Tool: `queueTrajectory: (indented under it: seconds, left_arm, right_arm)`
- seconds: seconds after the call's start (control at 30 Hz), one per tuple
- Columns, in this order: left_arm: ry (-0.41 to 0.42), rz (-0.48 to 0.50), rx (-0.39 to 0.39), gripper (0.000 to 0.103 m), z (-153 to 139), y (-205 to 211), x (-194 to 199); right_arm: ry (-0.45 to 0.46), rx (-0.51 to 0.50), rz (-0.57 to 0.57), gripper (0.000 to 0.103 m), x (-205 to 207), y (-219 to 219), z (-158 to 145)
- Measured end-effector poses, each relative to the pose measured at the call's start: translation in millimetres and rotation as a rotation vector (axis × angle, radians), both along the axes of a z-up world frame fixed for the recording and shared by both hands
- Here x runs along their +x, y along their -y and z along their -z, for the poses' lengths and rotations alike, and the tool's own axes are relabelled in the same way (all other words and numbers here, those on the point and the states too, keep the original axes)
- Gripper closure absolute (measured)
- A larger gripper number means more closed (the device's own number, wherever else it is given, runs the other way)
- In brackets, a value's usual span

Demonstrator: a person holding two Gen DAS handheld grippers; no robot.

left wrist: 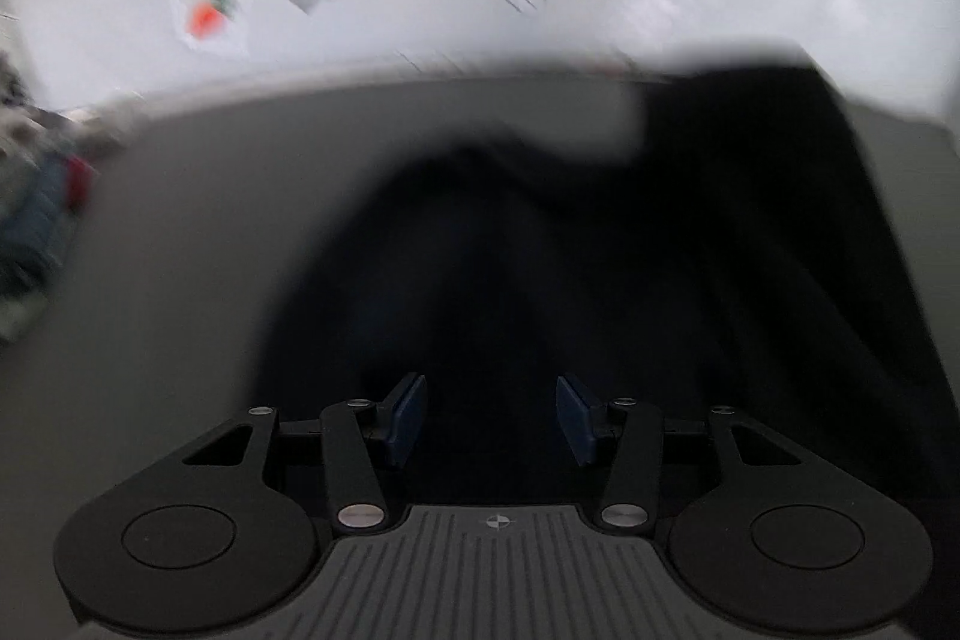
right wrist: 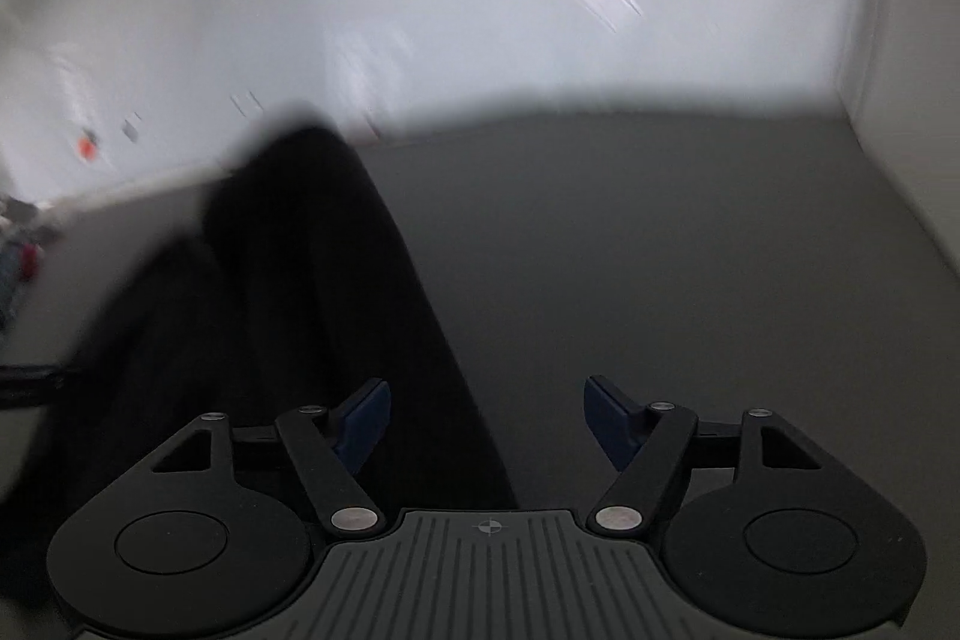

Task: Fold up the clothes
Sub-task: 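Lower the sweater onto the table and open both grippers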

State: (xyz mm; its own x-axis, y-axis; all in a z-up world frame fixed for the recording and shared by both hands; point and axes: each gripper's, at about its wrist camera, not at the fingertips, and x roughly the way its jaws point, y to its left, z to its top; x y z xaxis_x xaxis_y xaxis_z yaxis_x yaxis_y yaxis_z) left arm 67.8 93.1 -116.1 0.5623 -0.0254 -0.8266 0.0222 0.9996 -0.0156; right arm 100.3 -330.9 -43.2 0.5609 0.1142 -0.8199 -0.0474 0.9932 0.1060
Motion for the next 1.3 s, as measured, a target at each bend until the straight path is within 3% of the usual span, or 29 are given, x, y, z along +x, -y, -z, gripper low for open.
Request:
queueTrajectory:
  seconds: [0.1,0.17,0.23,0.33,0.37,0.4,0.5,0.63,0.7,0.73,0.77,0.8,0.9,0.97,1.07,1.2,1.3]
  left_arm:
    - [-0.045,0.139,-0.068,0.048,5.6,27.5,-26.6]
    - [-0.058,0.212,-0.1,0.048,7.0,46.9,-36.7]
    - [-0.053,0.255,-0.101,0.048,6.6,62.0,-38.4]
    - [-0.007,0.272,-0.069,0.048,2.1,83.5,-30.8]
    - [0.004,0.269,-0.064,0.048,-3.1,95.1,-39.0]
    - [0.011,0.239,-0.058,0.048,-10.1,107.1,-47.2]
    - [0.033,0.11,-0.06,0.048,-27.5,128.5,-53.7]
    - [0.065,-0.001,-0.028,0.048,-35.8,141.8,-66.0]
    - [0.071,-0.061,0.018,0.044,-36.2,150.3,-80.4]
    - [0.072,-0.088,0.034,0.035,-39.9,153.4,-87.2]
    - [0.073,-0.111,0.045,0.033,-45.7,156.7,-94.2]
    - [0.072,-0.137,0.056,0.028,-48.9,156.3,-100.5]
    - [0.043,-0.185,0.111,0.026,-45.1,149.2,-112.0]
    - [0.012,-0.196,0.153,0.026,-38.1,144.2,-116.8]
    - [-0.034,-0.203,0.199,0.026,-22.3,131.7,-119.7]
    - [-0.081,-0.193,0.177,0.025,-4.6,115.1,-127.0]
    - [-0.105,-0.186,0.165,0.024,1.9,107.8,-128.0]
  right_arm:
    - [-0.125,0.009,0.017,0.014,-36.6,14.5,21.3]
    - [-0.186,0.075,0.02,0.012,-53.2,18.8,35.3]
    - [-0.21,0.103,0.013,0.013,-59.3,17.5,46.4]
    - [-0.205,0.057,-0.065,0.019,-55.5,6.7,58.2]
    - [-0.192,0.022,-0.112,0.04,-53.6,2.5,58.7]
    - [-0.176,-0.011,-0.158,0.097,-52.1,-0.2,56.4]
    - [-0.108,-0.071,-0.258,0.095,-46.0,1.4,42.3]
    - [0.111,-0.19,-0.239,0.095,-9.1,53.3,-9.0]
    - [0.234,-0.26,-0.068,0.095,39.3,113.1,-42.9]
    - [0.273,-0.285,0.015,0.093,58.3,137.9,-54.1]
    - [0.288,-0.308,0.099,0.087,74.2,159.4,-61.0]
    - [0.29,-0.336,0.178,0.073,87.9,177.2,-66.6]
    - [0.31,-0.372,0.301,0.052,100.3,204.6,-77.6]
    - [0.304,-0.271,0.23,0.04,86.3,198.1,-72.8]
    - [0.216,-0.14,0.053,0.038,59.2,156.8,-42.2]
    - [0.068,-0.042,-0.257,0.035,19.4,65.1,9.5]
    - [-0.016,0.042,-0.399,0.03,-2.4,12.2,26.4]
